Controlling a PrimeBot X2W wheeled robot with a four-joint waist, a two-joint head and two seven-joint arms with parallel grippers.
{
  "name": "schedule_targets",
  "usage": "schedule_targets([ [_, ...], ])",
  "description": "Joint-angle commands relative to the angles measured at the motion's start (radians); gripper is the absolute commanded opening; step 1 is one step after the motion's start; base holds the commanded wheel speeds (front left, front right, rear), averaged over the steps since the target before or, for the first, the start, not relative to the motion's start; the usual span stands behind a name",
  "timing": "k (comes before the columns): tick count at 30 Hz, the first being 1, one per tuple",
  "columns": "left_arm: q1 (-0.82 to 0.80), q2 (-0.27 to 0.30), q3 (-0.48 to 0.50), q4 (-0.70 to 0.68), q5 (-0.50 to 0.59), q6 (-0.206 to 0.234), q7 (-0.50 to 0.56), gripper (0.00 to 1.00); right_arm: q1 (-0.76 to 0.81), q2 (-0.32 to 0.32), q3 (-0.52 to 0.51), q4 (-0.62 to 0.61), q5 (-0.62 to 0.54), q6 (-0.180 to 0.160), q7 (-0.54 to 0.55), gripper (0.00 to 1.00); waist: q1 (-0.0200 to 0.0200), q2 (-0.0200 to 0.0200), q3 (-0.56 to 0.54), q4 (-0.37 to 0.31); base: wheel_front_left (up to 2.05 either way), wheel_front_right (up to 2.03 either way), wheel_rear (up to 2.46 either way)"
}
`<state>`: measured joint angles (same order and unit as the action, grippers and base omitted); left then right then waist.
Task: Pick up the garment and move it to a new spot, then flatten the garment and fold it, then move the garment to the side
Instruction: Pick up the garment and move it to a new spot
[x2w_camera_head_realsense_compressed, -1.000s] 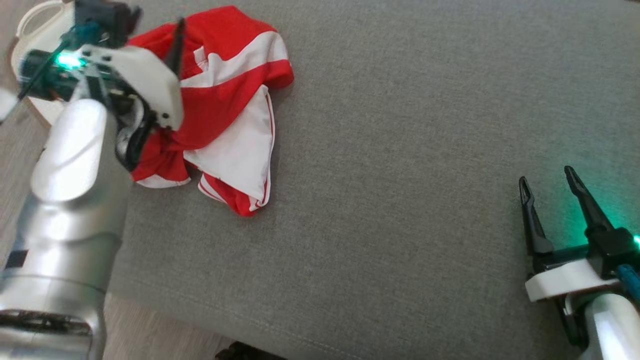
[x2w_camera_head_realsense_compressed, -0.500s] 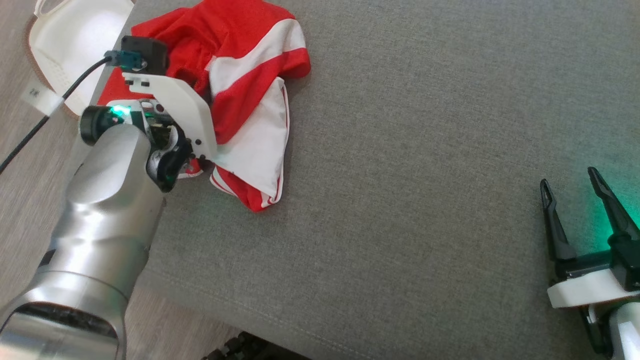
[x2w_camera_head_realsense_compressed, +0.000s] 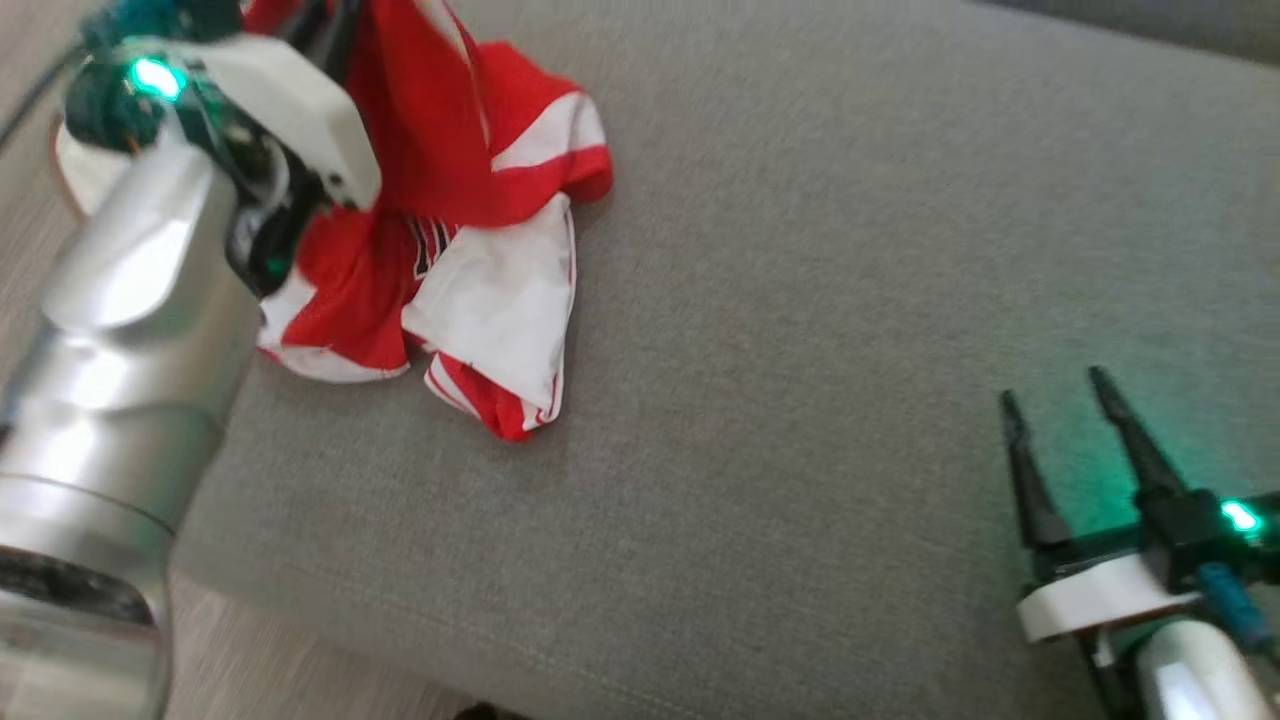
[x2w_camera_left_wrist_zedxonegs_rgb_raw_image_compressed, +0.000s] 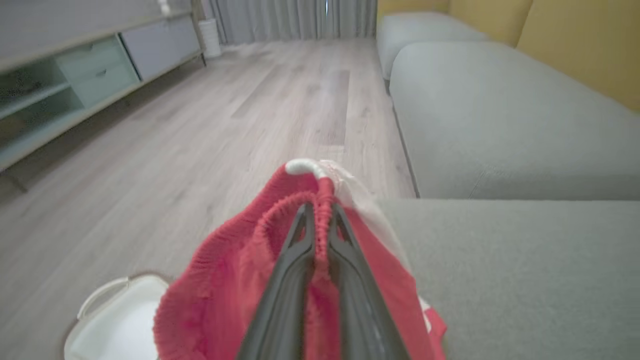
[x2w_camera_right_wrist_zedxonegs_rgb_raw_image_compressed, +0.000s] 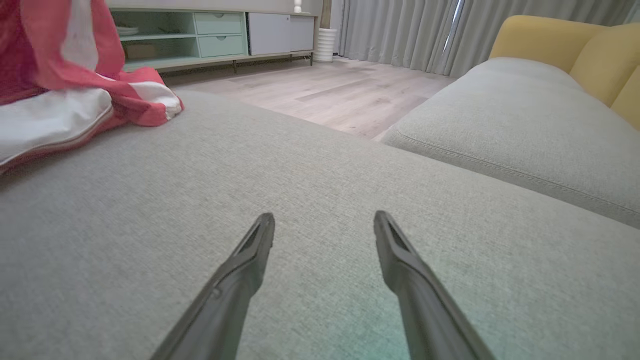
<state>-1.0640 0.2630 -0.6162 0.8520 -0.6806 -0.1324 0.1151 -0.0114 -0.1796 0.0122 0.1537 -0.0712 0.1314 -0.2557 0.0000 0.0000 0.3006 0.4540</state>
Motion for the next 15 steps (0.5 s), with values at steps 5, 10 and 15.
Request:
schedule_targets([
  [5,-0.127,0.098,-0.018,-0.084,-0.012,0.002,-0.032,0.0,-0.025,0.047,0.054,0.009,0.014,-0.001,-0.006,1.0,0.0,0.0,-0.122,-0.085,0.0,0.0,0.0],
  [10,-0.19,0.117,-0.057,-0.152,-0.04,0.002,-0.022,0.0,-0.034,0.092,0.071,0.028,0.025,-0.001,-0.006,1.0,0.0,0.0,-0.21,-0.217,0.0,0.0,0.0],
  [15,-0.239,0.118,-0.081,-0.217,-0.058,0.002,-0.01,0.0,-0.041,0.116,0.098,0.039,0.036,-0.001,-0.006,1.0,0.0,0.0,-0.24,-0.356,0.0,0.0,0.0],
])
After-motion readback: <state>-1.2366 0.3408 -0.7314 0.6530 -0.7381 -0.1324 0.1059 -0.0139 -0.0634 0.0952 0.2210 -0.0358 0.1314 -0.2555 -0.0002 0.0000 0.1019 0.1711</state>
